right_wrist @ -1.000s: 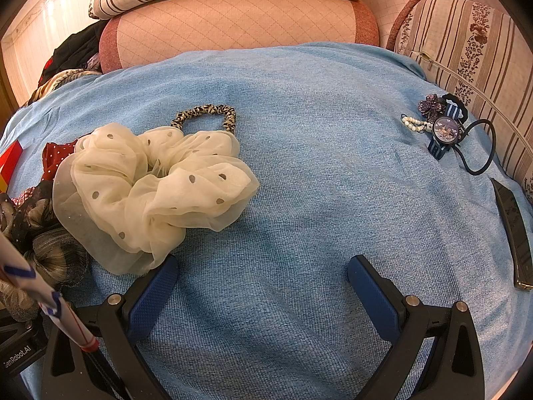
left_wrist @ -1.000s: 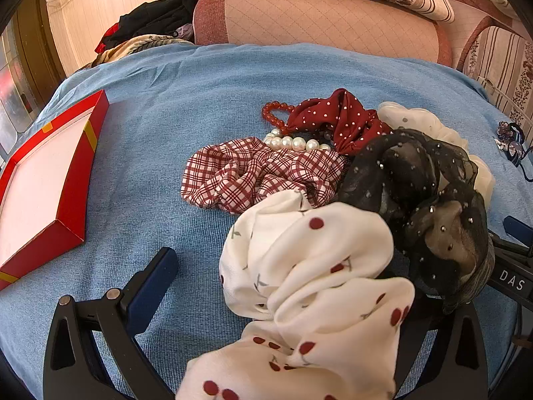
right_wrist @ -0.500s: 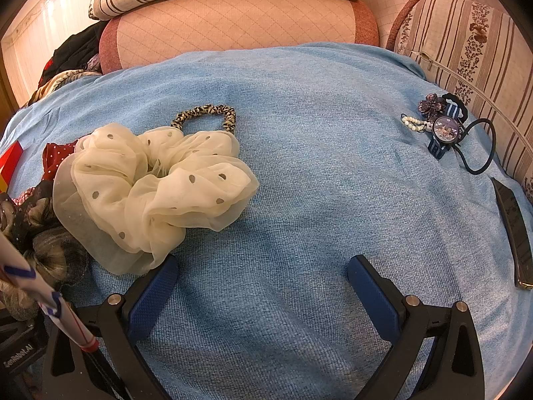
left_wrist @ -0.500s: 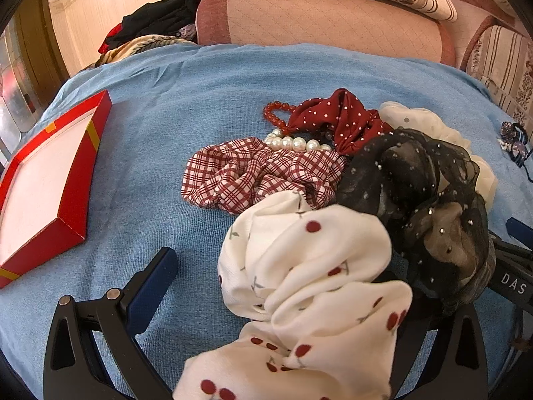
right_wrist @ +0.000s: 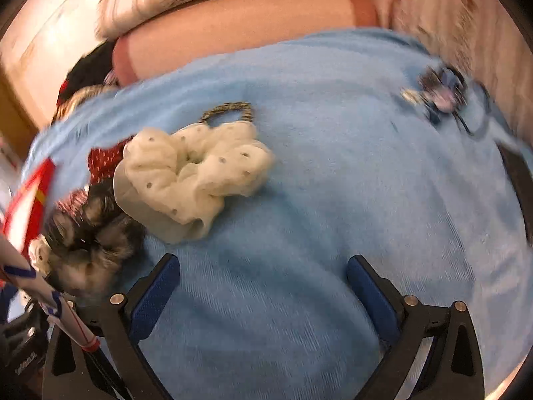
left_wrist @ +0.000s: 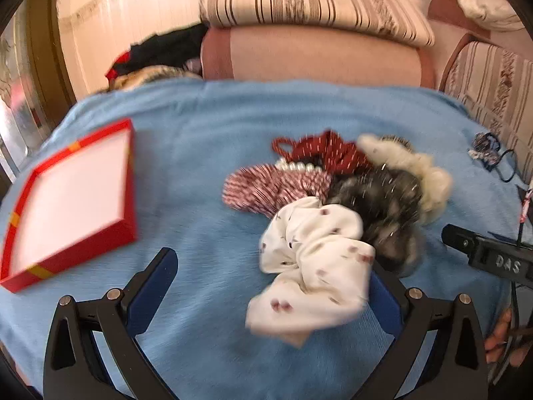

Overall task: Organize jewelry
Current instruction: 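Grasp the white cherry-print scrunchie with the left tool while the right tool grasps the black sheer scrunchie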

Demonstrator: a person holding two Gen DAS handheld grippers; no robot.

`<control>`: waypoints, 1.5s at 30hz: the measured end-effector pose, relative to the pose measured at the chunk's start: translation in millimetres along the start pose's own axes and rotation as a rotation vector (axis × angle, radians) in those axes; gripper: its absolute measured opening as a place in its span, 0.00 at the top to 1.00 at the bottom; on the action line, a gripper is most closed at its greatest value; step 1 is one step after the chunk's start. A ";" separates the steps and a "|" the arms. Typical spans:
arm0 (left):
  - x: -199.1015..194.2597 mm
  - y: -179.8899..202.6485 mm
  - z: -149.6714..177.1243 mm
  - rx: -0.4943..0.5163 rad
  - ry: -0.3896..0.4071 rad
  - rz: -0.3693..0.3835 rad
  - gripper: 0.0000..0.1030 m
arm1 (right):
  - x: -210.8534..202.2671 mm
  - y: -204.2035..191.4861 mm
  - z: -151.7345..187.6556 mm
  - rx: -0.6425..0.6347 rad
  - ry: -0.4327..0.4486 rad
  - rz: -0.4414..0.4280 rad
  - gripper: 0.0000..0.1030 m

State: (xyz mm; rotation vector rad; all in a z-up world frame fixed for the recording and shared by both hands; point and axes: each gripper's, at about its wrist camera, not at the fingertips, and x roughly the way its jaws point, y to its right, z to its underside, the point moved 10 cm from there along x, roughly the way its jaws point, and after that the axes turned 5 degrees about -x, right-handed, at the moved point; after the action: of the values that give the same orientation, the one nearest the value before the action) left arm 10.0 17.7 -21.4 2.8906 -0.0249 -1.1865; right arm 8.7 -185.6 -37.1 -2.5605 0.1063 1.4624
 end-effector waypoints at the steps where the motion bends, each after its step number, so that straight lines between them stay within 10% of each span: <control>1: -9.9 -3.3 -1.1 -0.005 0.013 0.006 0.00 | -7.4 5.0 0.7 0.008 0.013 0.015 0.04; 13: -35.1 -21.1 11.5 0.005 0.016 -0.011 0.00 | -84.5 -44.2 -17.8 -0.123 0.241 -0.099 0.07; 45: -21.4 -58.4 9.1 -0.106 -0.041 0.050 0.14 | -42.9 -131.6 -6.2 -0.194 0.146 -0.299 0.42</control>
State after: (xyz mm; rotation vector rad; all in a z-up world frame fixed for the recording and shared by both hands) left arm -11.1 76.5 -14.1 2.7579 -0.0332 -1.2004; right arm 12.6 -59.3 19.8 -2.6843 -0.3994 1.2286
